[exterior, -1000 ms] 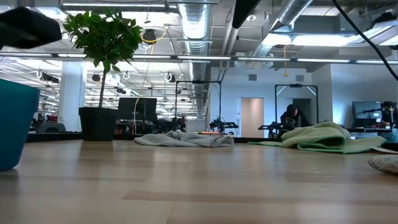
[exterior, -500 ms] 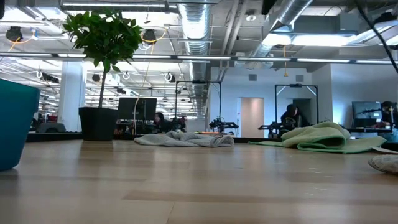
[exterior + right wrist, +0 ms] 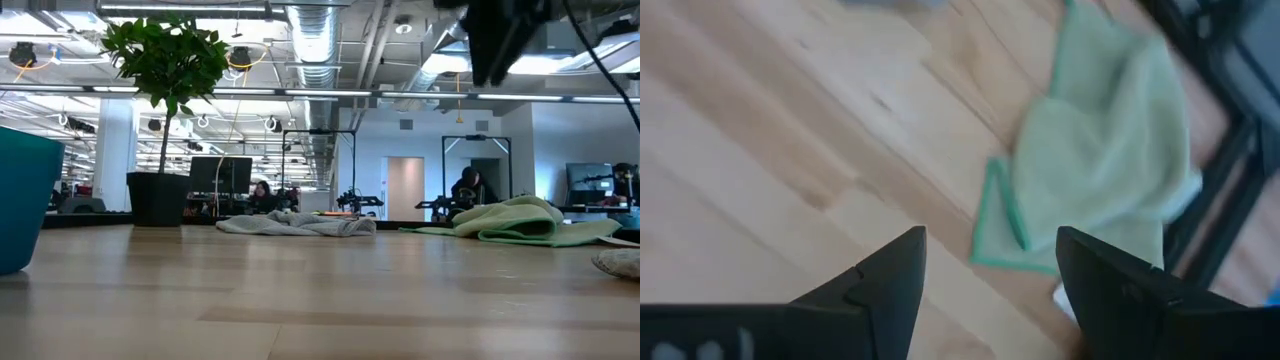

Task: Fold microfiber towels
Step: Fold the green microfiber cloth

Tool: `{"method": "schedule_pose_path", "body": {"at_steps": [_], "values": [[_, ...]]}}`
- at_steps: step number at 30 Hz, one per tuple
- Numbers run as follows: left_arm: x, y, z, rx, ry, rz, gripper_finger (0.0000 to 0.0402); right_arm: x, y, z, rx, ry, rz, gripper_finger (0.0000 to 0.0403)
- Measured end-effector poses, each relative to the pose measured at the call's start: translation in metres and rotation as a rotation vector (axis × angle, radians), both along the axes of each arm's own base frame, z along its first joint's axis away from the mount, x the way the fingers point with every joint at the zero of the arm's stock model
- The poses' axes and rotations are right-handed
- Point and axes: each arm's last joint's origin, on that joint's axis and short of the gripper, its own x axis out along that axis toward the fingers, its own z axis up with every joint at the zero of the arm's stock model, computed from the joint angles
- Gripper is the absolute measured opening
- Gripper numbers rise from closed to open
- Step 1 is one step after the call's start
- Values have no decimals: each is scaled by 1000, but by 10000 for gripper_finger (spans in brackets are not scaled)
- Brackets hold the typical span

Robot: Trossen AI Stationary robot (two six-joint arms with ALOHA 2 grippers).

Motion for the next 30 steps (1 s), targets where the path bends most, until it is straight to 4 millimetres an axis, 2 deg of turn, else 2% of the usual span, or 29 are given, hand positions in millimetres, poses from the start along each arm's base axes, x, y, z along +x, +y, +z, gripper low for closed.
{"method": "schedule_pose_path", "body": {"at_steps": [6, 13, 15, 20, 30], "values": [[0, 0, 0, -4, -2, 2, 116, 9, -26, -53, 103, 116, -124, 249], [0, 0, 0, -15, -2, 12, 116, 14, -53, -108, 255, 178, -127, 249], [0, 0, 0, -15, -1, 12, 116, 11, -57, -120, 297, 198, -123, 249], [0, 0, 0, -15, 0, 11, 116, -1, -62, -141, 369, 226, -144, 249], [0, 0, 0, 3, -9, 7, 116, -11, -73, -160, 395, 220, -175, 249]]}}
